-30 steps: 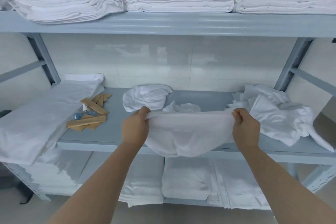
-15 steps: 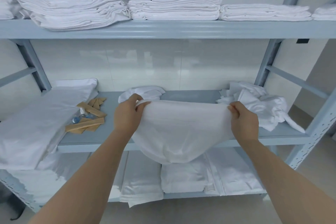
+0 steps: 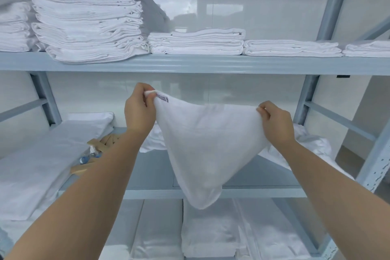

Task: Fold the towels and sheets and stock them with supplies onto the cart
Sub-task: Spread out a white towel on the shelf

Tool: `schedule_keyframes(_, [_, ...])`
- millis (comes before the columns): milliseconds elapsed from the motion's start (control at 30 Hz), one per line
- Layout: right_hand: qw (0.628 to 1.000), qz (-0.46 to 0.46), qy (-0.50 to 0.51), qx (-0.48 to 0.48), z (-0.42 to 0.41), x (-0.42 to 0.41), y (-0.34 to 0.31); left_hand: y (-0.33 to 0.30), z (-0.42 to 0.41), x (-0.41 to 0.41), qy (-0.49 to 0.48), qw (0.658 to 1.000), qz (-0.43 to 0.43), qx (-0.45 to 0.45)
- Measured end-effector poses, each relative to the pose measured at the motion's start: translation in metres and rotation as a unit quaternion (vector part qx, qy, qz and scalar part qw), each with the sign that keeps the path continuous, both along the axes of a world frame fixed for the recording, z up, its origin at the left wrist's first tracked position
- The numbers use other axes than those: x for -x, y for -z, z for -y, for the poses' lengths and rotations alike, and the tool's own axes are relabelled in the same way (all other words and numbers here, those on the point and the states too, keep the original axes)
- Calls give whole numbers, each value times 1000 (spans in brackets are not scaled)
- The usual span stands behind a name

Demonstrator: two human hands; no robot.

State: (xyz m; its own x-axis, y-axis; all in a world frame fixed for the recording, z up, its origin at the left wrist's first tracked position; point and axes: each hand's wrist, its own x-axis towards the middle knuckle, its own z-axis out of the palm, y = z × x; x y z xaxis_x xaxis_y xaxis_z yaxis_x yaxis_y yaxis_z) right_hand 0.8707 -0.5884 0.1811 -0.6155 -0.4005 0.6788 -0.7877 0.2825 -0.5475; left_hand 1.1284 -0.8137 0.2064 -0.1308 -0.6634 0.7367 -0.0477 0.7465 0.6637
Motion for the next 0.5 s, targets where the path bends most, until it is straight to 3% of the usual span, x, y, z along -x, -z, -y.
schedule_keyframes(300, [997,27,-42,-63,30,-11,-3,-4,-27,60,123,992,36,-9])
schedule_keyframes(433, [981,60,-186,-17,48,-45,-26,-17,-40,77,181,980,82,26])
schedule_keyframes(500, [960,95,-259,-43,58,-60,-34,-23,-43,80,206,972,102,42])
